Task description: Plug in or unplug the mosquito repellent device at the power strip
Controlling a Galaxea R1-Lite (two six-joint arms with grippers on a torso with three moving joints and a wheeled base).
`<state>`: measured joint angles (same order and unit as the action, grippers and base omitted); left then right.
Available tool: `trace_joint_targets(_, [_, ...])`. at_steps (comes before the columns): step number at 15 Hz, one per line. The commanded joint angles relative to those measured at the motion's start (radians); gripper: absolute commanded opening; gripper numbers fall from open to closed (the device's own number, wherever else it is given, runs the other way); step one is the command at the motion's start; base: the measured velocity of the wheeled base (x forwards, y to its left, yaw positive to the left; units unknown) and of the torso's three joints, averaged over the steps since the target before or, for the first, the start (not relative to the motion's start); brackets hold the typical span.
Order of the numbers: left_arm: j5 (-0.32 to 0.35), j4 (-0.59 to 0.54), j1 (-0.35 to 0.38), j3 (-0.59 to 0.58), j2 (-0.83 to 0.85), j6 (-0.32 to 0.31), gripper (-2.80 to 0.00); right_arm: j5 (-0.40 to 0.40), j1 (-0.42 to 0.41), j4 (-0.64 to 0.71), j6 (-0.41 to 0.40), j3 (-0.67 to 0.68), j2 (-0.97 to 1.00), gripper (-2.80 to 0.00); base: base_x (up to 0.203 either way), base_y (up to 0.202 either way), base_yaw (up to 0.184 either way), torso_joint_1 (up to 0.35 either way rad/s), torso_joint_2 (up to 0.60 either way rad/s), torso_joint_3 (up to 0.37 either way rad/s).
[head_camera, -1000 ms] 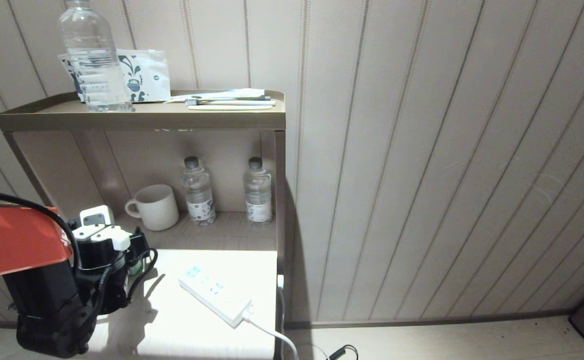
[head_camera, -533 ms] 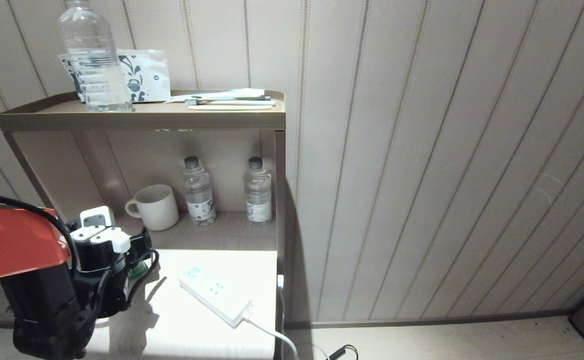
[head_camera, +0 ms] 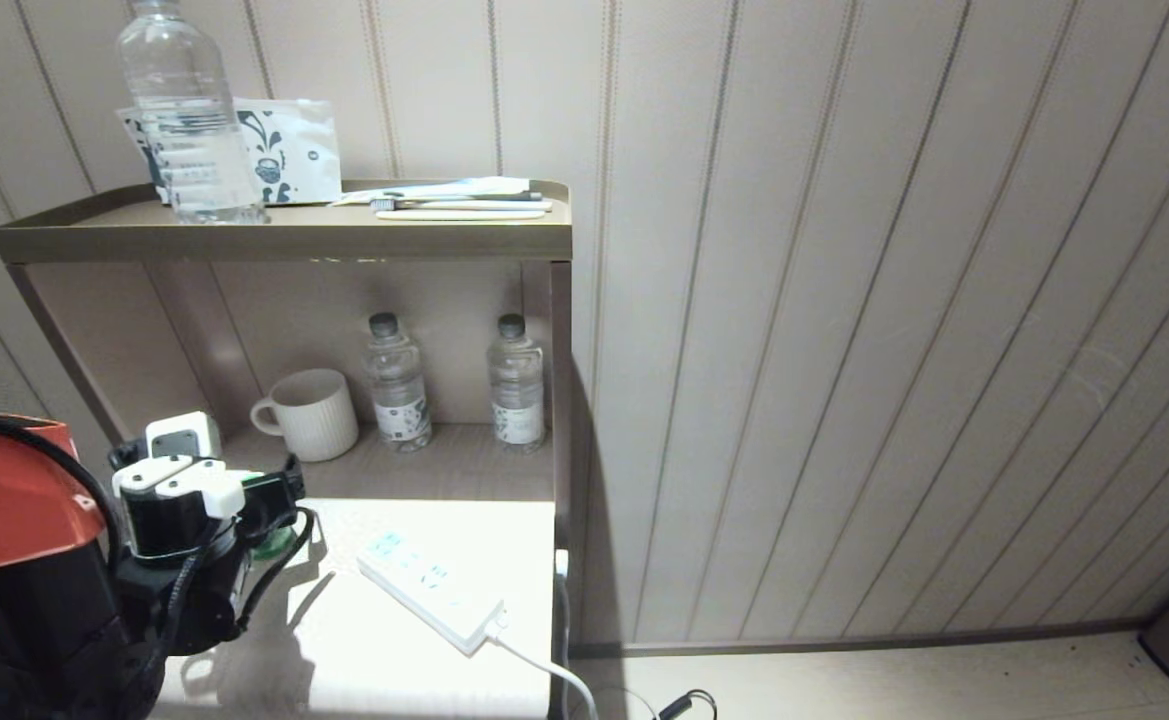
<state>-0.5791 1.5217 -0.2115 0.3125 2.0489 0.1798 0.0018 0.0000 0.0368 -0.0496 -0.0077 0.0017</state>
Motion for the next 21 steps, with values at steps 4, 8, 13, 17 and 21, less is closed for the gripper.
trace_joint_targets(4, [-0.001, 0.048, -0.005, -0.089, -0.204, -0.049, 0.0, 0.001, 0.0, 0.0, -0.001, 0.0, 0.001, -2.8, 0.0, 0.0, 0.0, 0.0, 0.0, 0.0])
trace_joint_targets(8, [0.022, 0.017, -0.008, -0.165, -0.5, -0.11, -2.8, 0.001, 0.0, 0.0, -0.001, 0.0, 0.001, -2.8, 0.0, 0.0, 0.0, 0.0, 0.0, 0.0])
trace_joint_targets(13, [0.062, -0.531, -0.009, -0.117, -1.116, -0.175, -2.8, 0.0, 0.0, 0.0, -0.001, 0.0, 0.001, -2.8, 0.0, 0.0, 0.0, 0.0, 0.0, 0.0])
trace_joint_targets(17, [0.196, -1.216, 0.02, -0.033, -1.64, -0.196, -2.8, 0.001, 0.0, 0.0, -0.001, 0.0, 0.001, -2.8, 0.0, 0.0, 0.0, 0.0, 0.0, 0.0])
trace_joint_targets(21, [0.361, -1.466, 0.152, -0.155, -1.785, -0.203, -2.8, 0.0, 0.0, 0.0, -0.001, 0.0, 0.001, -2.8, 0.0, 0.0, 0.0, 0.0, 0.0, 0.0])
